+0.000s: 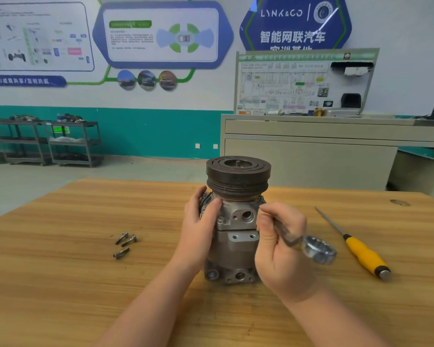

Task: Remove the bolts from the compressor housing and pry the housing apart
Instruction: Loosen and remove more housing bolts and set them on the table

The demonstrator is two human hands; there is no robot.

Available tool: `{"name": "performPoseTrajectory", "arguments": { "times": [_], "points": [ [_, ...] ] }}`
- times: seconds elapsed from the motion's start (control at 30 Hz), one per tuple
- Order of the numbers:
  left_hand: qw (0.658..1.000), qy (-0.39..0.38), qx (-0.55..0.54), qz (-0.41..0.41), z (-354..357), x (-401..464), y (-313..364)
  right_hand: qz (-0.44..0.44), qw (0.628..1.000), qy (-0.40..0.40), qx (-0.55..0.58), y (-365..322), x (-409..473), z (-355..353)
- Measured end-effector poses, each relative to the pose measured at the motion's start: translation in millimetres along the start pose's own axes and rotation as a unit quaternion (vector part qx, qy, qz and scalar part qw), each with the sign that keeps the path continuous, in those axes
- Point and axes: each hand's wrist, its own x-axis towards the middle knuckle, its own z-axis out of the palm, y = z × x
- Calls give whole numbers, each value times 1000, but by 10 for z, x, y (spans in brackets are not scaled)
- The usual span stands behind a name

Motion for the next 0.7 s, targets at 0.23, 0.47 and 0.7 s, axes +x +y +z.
{"name": "performPoseTrajectory", "arguments": {
  "times": [0.23, 0.47, 0.7],
  "points": [
    [1000, 21, 5, 10, 4, 29, -9, -92, 987, -29, -129, -63, 42, 124],
    [1000, -1, 14, 18, -15, 23, -26, 7, 995, 88, -41, -60, 27, 149],
    [1000, -5, 10, 8, -20, 16, -28, 423, 797, 322, 287, 117, 225, -63]
  ]
}}
